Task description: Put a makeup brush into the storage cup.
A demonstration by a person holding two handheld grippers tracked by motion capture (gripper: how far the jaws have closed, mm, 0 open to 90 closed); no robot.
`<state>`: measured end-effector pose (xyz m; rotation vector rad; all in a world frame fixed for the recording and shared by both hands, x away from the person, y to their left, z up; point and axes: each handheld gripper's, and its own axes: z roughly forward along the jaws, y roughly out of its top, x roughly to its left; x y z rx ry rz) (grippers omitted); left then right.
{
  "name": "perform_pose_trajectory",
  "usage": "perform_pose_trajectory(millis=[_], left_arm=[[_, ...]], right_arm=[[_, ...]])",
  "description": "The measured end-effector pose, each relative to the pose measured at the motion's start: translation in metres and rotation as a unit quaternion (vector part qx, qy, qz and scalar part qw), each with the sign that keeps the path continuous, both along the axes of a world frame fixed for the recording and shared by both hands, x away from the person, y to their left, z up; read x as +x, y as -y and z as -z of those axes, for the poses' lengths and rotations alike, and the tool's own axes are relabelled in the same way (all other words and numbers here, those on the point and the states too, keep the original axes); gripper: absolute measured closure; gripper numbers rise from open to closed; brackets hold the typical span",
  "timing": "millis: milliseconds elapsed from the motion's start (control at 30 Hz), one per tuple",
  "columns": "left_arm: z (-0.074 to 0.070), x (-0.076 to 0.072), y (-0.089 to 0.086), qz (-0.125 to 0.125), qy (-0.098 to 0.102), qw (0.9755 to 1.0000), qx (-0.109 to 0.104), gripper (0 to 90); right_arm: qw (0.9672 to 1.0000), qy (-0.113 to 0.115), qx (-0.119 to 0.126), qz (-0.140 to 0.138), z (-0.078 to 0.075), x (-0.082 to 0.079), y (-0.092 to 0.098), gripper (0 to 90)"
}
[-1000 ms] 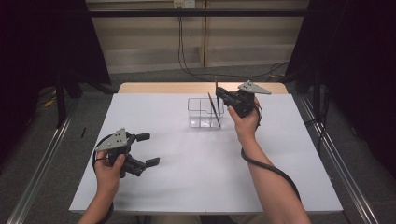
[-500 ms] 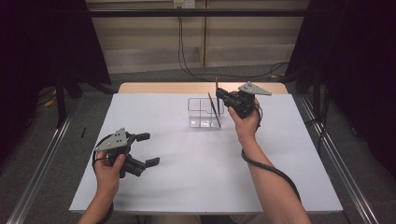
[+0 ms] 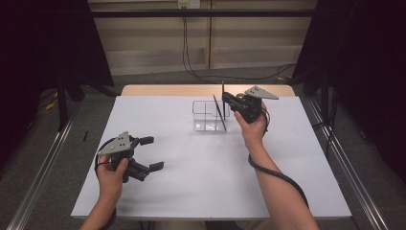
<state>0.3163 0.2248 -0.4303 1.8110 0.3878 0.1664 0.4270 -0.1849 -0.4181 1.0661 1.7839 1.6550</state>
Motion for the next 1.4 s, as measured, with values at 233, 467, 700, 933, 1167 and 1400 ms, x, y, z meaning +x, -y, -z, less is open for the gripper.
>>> perform_pose_trajectory(millis=[233,467,700,933,1167,1400], left_arm=[[0.0001,0.0,0.0,0.0,0.0,1.0,0.0,0.0],[0.0002,0.0002,-0.0001,-0.001,0.0,1.0,0.0,0.0],[0.0,0.0001,-0.0003,0.0,0.0,1.0,0.001,0.1],[-0.0002,-0.0001,-0.001,-0.001,0.0,1.0,0.0,0.0],[-0.0005,-0.0001,-0.0007,0.0,0.001,1.0,0.002,0.0],[-0.0005,-0.0002,-0.0006,0.0,0.002,1.0,0.003,0.1]], right_arm=[[1.0,-0.002,-0.001,0.0,0.0009,-0.0013,0.0015,84.0],[1.0,-0.003,-0.002,-0.001,-0.0002,-0.0015,0.0017,84.0],[0.9999,-0.007,-0.003,-0.007,-0.0003,-0.0014,0.0013,83.9],[0.9998,-0.012,0.001,-0.013,0.0007,-0.0016,0.0001,66.0],[0.9997,-0.016,0.007,-0.016,-0.0021,-0.0011,-0.0005,36.3],[0.9995,-0.02,0.001,-0.023,-0.0039,-0.0019,-0.0015,23.3]])
